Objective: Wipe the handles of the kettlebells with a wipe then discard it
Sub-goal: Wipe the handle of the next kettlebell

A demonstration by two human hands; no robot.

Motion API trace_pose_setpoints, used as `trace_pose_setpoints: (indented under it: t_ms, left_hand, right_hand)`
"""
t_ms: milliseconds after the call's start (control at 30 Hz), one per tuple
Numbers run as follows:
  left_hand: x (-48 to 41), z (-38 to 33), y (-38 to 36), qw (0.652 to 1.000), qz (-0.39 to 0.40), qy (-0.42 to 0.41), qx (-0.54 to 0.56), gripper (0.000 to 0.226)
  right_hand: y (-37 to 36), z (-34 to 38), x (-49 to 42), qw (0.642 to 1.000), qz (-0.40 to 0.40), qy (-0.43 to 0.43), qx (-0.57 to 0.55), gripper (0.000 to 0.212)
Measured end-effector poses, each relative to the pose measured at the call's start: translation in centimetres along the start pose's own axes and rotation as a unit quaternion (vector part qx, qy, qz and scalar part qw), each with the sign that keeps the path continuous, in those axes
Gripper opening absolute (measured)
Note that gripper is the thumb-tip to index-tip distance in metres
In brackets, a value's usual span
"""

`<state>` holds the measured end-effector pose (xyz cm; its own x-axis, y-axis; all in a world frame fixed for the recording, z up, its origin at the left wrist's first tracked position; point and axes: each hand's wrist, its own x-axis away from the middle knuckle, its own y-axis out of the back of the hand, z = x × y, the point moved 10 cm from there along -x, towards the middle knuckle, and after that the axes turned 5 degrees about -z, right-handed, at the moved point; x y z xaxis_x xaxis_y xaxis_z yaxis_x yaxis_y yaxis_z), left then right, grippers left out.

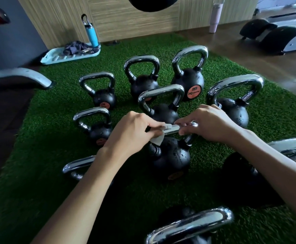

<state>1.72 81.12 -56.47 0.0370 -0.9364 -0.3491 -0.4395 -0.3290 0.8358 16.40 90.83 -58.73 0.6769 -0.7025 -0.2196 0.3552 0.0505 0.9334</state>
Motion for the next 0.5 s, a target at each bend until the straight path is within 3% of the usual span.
trace_pose_setpoints:
  t_ms: [200, 500]
  left_hand:
    - [4.3, 6.9, 0.6, 0.98, -0.027, 0.174, 0.091, 0.029]
    - [6.3, 8.0, -1.9, 0.941, -0.102, 0.249, 0.205, 0.023]
  right_hand:
    - [-0.1, -0.7, 0.0, 1.0, -0.021, -0.013, 0.009, 0.037]
    - [-0.2, -1.8, -0.5, 0.999, 0.003, -0.046, 0.011, 0.037]
